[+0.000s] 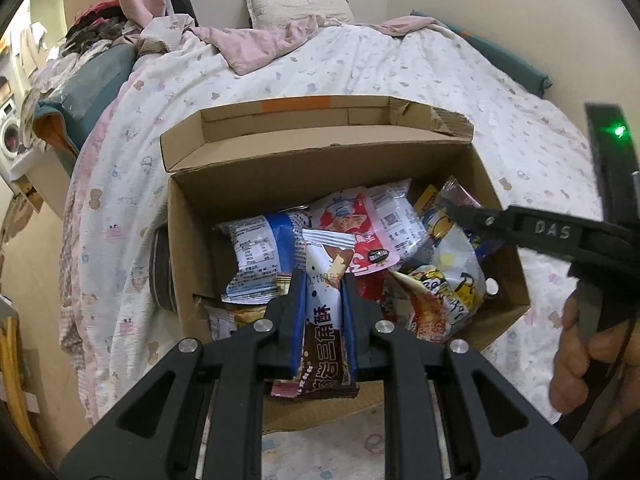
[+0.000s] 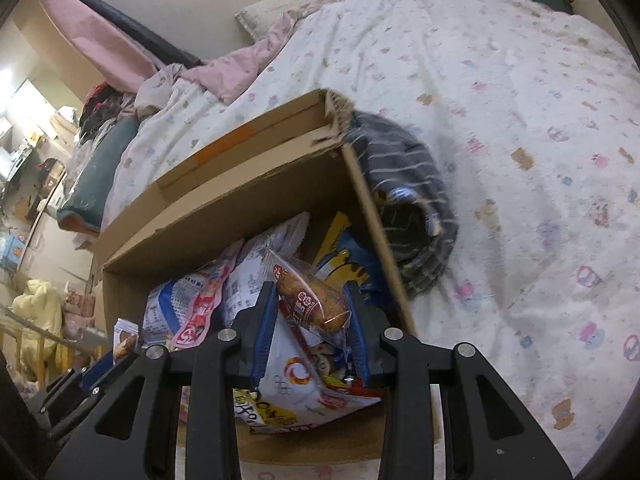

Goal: Organize snacks
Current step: 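Carry the pastry and chocolate bar over the box and lower them inside, then open both grippers to release the snacks into the box and withdraw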

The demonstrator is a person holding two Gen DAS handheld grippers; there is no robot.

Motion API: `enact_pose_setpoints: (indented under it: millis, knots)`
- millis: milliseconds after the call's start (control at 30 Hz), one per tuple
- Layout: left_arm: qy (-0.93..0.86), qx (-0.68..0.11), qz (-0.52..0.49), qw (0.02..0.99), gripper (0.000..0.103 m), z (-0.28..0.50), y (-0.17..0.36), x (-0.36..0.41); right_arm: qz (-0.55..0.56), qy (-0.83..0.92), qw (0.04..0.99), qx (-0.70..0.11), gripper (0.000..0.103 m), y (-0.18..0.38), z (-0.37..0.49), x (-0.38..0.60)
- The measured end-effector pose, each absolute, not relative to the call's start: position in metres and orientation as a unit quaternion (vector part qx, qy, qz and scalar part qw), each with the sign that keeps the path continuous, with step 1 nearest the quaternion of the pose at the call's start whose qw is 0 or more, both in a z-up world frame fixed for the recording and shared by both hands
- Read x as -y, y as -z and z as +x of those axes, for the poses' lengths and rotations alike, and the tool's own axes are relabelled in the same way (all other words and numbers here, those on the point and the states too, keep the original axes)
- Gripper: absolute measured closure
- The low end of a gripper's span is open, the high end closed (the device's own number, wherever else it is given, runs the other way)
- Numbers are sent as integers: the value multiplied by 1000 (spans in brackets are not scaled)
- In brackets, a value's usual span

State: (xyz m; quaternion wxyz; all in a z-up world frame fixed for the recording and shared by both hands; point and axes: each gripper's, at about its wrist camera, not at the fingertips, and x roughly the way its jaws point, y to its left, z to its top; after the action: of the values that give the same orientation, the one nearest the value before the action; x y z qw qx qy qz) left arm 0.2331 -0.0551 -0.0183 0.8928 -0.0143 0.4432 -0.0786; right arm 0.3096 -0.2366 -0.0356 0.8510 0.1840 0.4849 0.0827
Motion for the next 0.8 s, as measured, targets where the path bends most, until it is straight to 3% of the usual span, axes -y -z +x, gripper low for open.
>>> enact_pose_setpoints:
  millis: [333,567,633,700,767,800]
  knots:
    - [91,-437,-7,895,87,229,16,63,200,-103,842,-490,68,37,312,234]
    - [85,-405,13,910,44,220,5,70,187,-106,853,-476,65,30,311,230]
    - [84,-398,15,913,38,218,1,71,187,-111,855,-471,62,26,311,229]
    - [89,-395,8,915,38,216,-3,69,184,-116,858,-465,34,23,310,228]
    - [75,-390,6,918,38,213,-7,66,176,-115,867,-451,21,16,308,227]
    - [69,-386,4,920,38,212,-10,65,172,-116,870,-447,20,13,306,226]
